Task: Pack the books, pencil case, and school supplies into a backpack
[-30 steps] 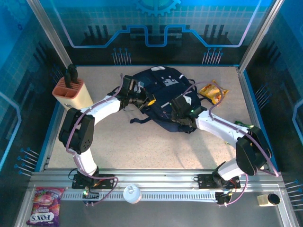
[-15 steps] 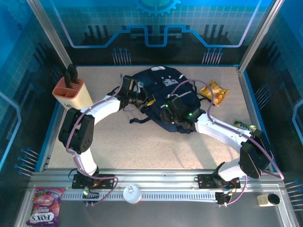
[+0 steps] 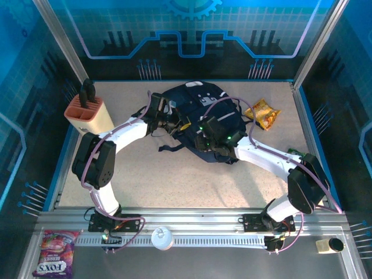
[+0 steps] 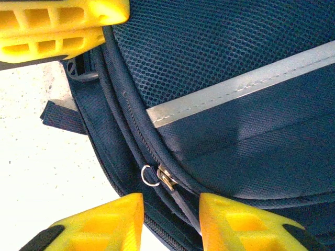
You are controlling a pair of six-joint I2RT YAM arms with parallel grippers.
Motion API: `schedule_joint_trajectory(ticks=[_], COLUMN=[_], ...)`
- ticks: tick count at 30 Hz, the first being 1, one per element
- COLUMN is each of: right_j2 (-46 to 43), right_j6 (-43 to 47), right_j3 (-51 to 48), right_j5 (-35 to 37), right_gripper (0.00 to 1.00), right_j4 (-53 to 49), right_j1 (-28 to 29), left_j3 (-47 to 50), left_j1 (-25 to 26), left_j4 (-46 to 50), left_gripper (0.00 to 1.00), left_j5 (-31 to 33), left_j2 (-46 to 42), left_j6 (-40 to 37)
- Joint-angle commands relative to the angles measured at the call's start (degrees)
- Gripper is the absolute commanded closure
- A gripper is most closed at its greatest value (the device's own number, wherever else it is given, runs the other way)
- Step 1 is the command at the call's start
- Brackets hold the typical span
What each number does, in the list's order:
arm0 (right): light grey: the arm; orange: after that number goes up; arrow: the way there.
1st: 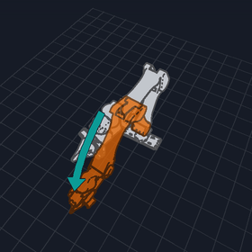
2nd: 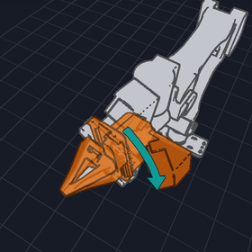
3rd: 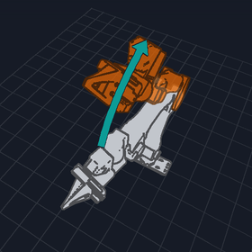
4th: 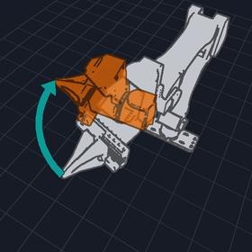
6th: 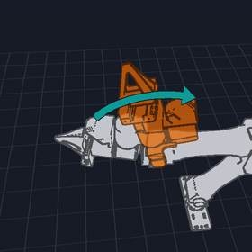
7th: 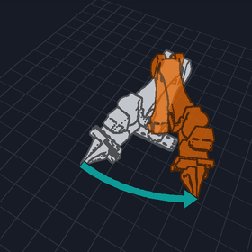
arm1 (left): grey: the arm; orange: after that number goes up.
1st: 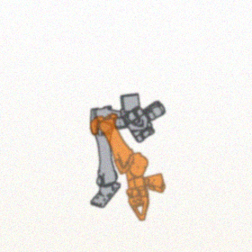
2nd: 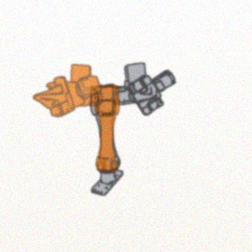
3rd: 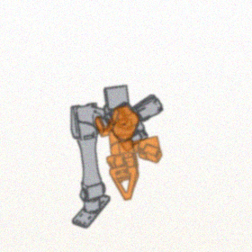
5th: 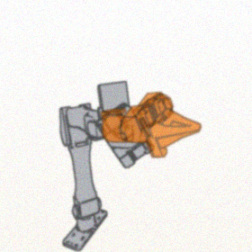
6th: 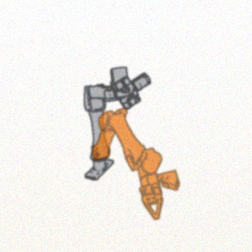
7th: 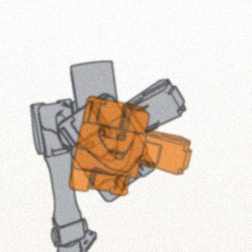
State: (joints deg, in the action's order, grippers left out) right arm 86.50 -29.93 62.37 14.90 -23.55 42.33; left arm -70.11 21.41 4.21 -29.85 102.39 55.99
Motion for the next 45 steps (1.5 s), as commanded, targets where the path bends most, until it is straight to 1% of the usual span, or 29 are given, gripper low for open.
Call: schedule_joint_trajectory(ticks=[1, 3, 6, 10, 14, 18, 23, 31, 33, 35, 36, 40, 45], right_j2=[-1.80, -3.26, -4.32, -3.24, -2.01, -1.78, -0.12, 2.69, 2.90, 2.97, 2.89, 1.93, -2.00], right_j6=[0.23, -0.08, -0.69, -2.24, -6.06, -8.97, -9.23, -7.33, -7.13, -6.31, -5.82, -3.18, -1.41], right_j3=[0.78, -0.11, -1.36, -1.46, -0.90, -1.61, -0.88, 2.34, 2.32, 2.49, 2.41, 0.40, -4.58], right_j5=[0.40, 0.25, -0.12, -0.31, 0.92, -0.06, -1.86, -0.53, 0.32, 1.55, 2.06, 4.97, 7.47], right_gripper=[0.61, 0.55, 0.51, 0.50, 0.51, 0.50, 0.50, 0.63, 0.68, 0.77, 0.80, 0.88, 0.92], right_j4=[-1.91, -2.03, -1.98, -2.33, -3.85, -3.40, -2.20, -3.26, -3.29, -3.75, -3.90, -4.25, -4.92], right_j1=[0.44, 0.61, 0.65, 0.65, 0.39, -0.06, -0.46, -0.61, -0.72, -0.75, -0.87, -1.63, -4.09], left_j3=[-1.09, -1.29, -1.38, -1.48, -1.49, -1.60, -1.61, -1.62, -1.70, -1.79, -1.77, -1.82, -1.80], left_j1=[-0.23, -0.25, -0.23, -0.25, -0.23, -0.25, -0.23, -0.23, -0.23, -0.23, -0.23, -0.48, -1.74], left_j4=[-0.22, -0.24, -0.25, -0.21, 0.01, 0.02, 0.04, 0.19, 0.34, 0.39, 0.50, 0.67, 1.55], left_gripper=[1.00, 1.00, 1.00, 1.00, 1.00, 1.00, 1.00, 1.00, 1.00, 1.00, 1.00, 1.00, 1.00], left_j5=[-1.88, -1.91, -1.89, -1.97, -1.98, -1.98, -2.07, -2.06, -1.97, -1.93, -1.75, -1.32, -0.78], left_j2=[-0.04, 0.01, 0.09, 0.10, 0.12, 0.14, 0.17, -0.09, -0.09, -0.06, -0.02, 0.32, 0.39], left_j6=[-1.47, -1.49, -1.42, -1.27, -1.23, -1.23, -1.23, -1.34, -1.38, -1.48, -1.57, -1.79, -2.82])
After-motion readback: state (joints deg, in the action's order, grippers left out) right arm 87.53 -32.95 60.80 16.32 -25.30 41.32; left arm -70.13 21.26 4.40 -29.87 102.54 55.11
